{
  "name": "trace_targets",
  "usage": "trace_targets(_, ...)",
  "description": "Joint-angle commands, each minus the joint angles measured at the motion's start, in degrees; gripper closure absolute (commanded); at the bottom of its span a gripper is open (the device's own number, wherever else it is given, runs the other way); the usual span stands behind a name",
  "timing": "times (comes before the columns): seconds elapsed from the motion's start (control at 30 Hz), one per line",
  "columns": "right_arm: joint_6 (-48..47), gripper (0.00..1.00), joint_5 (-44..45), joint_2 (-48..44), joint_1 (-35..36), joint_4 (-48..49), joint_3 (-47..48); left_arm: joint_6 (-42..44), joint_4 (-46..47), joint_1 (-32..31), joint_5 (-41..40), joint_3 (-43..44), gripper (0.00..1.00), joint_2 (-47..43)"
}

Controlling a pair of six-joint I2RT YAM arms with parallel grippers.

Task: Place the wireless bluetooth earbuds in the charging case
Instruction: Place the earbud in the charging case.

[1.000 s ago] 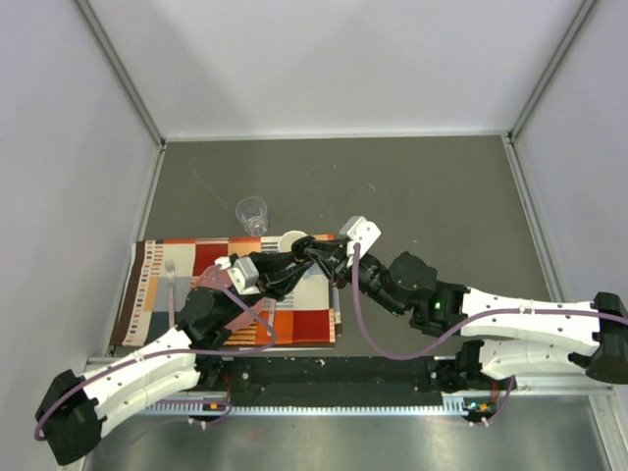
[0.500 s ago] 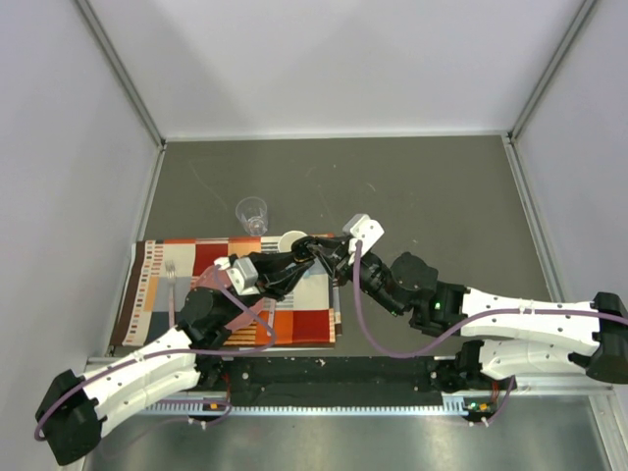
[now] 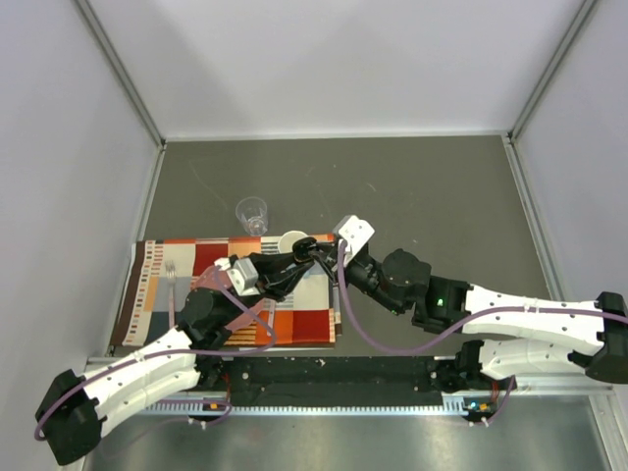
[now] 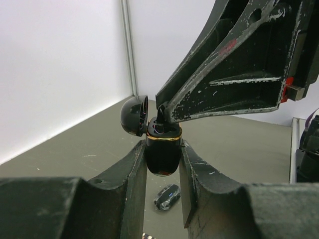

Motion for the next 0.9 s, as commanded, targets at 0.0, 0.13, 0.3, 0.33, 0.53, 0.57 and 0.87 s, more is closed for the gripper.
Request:
trace_targets(0.0,0.7,1.0,0.2,0.5,0.4,-3.9,2.6,0.6,7.2,0.0,-0.8,0.5,1.0,-1.3)
trace_targets(0.13,1.8,1.0,1.1,0.6,0.5,-4.0,3.1,0.8,8.8,0.0,-1.0,-0.1,1.0,-1.2)
trace_targets(0.3,4.9,0.85,2.6,0.7,0.5,-5.3,4.2,0.6,9.4,0.0,-0.6,-0.5,1.0,-0.9)
trace_targets(0.33,5.2,0.82,2.8,0.7,0.5,-5.6,4.7,0.5,9.5,0.0,-0.6,-0.5,1.0,-0.7)
trace_targets(0.53,11.1,0.41,9.1,-1.5,0.5,-4.4,4.2,0.2,9.4,0.0,-0.4,-0.7,1.0,-0.5)
trace_targets(0.57,11.5,0.37,9.3,-2.0,0.5,-3.9,3.9,0.2,9.4,0.0,-0.5,-0.7,1.0,-0.5)
trace_targets(0.87,19.6,0.15,8.0,-11.6,-2.1,0.3,-2.3,0.2,8.7,0.1,-0.7,-1.1,1.0,-1.2)
